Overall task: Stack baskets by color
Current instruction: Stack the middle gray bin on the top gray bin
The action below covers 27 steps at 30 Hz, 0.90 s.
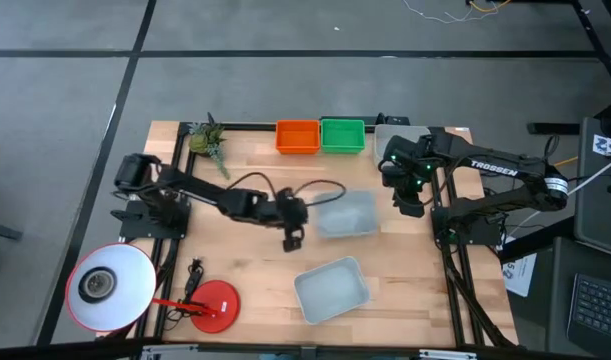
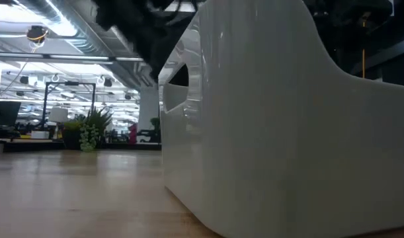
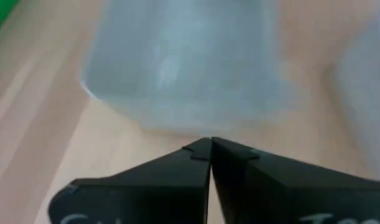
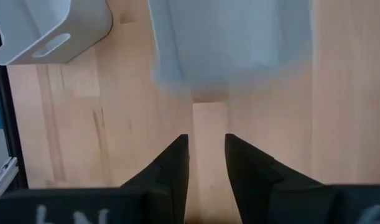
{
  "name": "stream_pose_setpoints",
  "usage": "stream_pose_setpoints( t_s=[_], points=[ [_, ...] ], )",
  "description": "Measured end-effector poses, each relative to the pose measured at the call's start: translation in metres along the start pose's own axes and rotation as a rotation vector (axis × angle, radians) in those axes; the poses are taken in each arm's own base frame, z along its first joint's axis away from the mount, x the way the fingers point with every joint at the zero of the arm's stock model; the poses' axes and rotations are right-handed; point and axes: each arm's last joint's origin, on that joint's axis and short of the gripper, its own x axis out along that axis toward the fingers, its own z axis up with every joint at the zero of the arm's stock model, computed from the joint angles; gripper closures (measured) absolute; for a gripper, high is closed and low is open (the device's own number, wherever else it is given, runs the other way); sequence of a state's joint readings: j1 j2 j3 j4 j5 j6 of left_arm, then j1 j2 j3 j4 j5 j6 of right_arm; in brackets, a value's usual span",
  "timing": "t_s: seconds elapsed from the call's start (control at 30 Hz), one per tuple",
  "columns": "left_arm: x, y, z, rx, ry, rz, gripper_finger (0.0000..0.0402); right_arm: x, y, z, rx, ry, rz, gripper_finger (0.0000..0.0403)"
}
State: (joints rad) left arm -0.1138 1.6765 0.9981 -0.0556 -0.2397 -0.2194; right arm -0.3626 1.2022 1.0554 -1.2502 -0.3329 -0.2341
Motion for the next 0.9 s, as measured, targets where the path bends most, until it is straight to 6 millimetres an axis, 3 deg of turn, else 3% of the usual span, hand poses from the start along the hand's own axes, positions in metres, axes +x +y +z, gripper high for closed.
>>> stream_pose_setpoints(
  t_s=[0.17, 0.3, 0.5, 0.63, 0.9],
  points=[
    [-0.003, -0.003, 0.017, 0.103, 0.103, -0.006, 0.0399, 0.0, 0.0, 0.0, 0.015, 0.002, 0.001, 0.0299],
    [-0.015, 0.004, 0.006, 0.152, 0.249, 0.068, 0.0401, 0.0, 0.0, 0.0, 0.014, -0.001, 0.0, 0.0299],
    [-0.022, 0.019, -0.009, 0.198, 0.357, -0.031, 0.0401, 0.007, 0.0, 0.005, 0.033, -0.049, -0.005, 0.0299],
    [-0.031, 0.035, -0.017, 0.148, 0.354, -0.021, 0.0401, 0.032, 0.004, 0.003, 0.052, -0.046, -0.014, 0.0299],
    [-0.081, 0.051, -0.024, 0.076, 0.209, 0.054, 0.0401, 0.086, 0.017, -0.012, 0.07, -0.014, -0.015, 0.0299]
  ],
)
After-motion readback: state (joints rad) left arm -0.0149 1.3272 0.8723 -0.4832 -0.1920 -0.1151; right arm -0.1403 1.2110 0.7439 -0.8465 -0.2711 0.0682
